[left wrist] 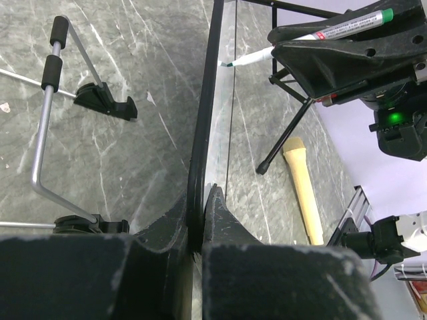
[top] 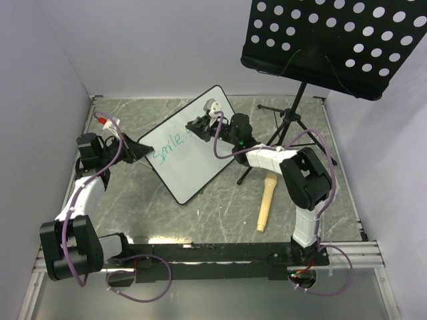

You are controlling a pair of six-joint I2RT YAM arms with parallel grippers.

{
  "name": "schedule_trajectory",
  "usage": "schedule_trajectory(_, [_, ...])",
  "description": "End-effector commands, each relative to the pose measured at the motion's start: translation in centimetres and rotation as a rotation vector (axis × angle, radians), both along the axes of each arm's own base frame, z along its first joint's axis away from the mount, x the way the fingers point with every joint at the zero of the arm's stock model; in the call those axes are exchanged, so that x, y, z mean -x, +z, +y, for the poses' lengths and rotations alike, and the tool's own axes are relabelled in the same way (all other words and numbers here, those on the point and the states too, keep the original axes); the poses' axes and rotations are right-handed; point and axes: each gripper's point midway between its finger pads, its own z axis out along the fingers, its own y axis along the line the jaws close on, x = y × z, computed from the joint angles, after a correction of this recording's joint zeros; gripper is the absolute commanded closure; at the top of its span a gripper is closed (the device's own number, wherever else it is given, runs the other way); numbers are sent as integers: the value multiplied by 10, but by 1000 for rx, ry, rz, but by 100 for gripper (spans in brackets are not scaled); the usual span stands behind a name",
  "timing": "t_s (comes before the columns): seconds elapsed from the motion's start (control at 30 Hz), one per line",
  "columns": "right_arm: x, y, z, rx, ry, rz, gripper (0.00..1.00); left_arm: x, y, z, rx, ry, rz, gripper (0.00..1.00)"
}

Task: Write a sentence on the whiteboard
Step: Pick up the sentence from the whiteboard.

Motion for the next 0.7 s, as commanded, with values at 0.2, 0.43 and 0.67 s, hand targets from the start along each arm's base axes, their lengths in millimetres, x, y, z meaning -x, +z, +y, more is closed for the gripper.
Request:
schedule_trajectory(0.2, [0,14,-13,-10,-24,-41,100,-10,-33,17,-229,26,-84,99])
schedule_trajectory(0.43, [-6,15,-19,-13,-40,-41,100,-11,-33,17,-229,25,-82,99])
schedule_trajectory(0.67, [-4,11,-20,-7,-37,-34,100,-11,-33,17,-230,25,-83,99])
